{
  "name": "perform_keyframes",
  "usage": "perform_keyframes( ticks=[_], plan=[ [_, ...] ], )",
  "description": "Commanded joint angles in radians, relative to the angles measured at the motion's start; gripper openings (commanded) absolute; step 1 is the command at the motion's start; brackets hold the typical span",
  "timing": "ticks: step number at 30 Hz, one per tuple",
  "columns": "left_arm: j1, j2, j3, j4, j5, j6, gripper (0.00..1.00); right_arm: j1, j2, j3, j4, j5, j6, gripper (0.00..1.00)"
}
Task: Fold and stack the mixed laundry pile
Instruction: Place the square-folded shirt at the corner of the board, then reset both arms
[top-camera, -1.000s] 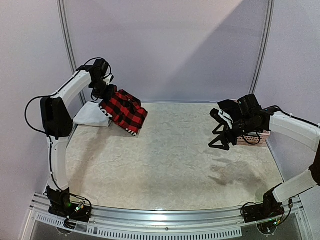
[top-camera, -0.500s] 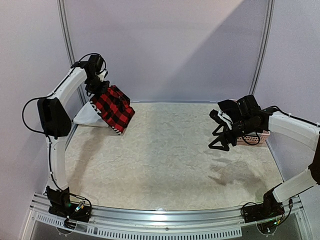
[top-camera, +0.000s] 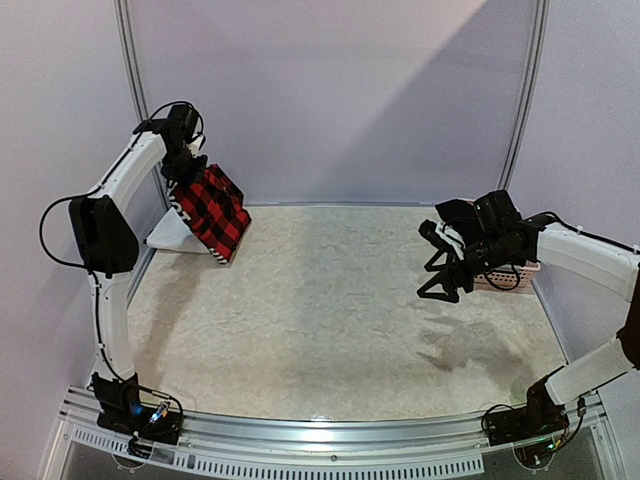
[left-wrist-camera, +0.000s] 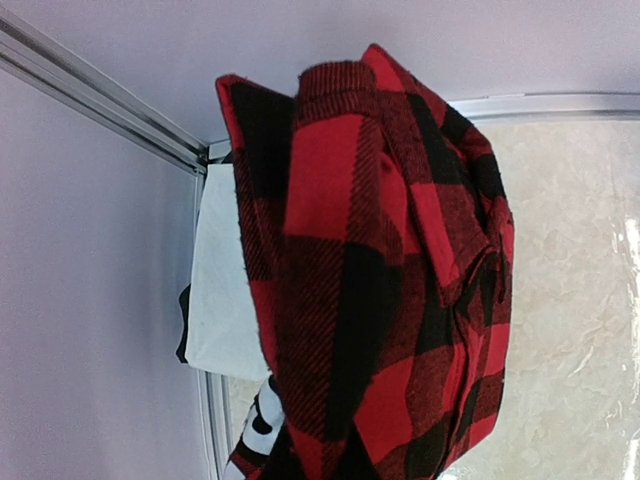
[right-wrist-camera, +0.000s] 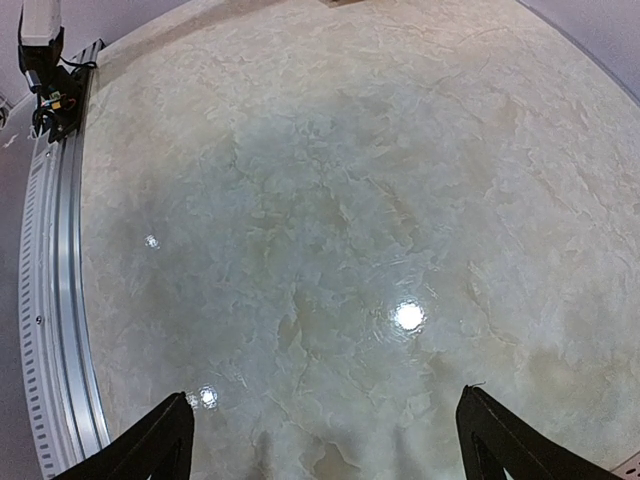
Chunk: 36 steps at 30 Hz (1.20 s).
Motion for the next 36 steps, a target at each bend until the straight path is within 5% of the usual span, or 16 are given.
perform_keyframes(
  ticks=[1, 20, 28, 31, 36],
  plan=[
    [0.005, -0.038, 0.041, 0.06, -0.028, 0.016, 0.0, -0.002, -0.004, -0.011, -0.018, 0.001, -0.009, 0.91],
    [0.122, 0.156, 0.063, 0.11, -0.08, 0.056, 0.0, -0.002, 0.028, -0.008, -0.029, -0.004, -0.02, 0.91],
    [0.161, 0.179, 0.058, 0.353, -0.249, 0.126, 0.29, -0.002, 0.03, -0.006, -0.037, -0.018, -0.021, 0.91],
    [0.113, 0.145, 0.034, 0.364, -0.389, 0.122, 0.59, -0.002, 0.031, -0.006, -0.045, -0.028, -0.023, 0.91],
    [-0.032, 0.023, -0.115, 0.359, -0.448, 0.101, 0.64, -0.002, 0.019, -0.005, -0.043, -0.026, -0.027, 0.91]
  ],
)
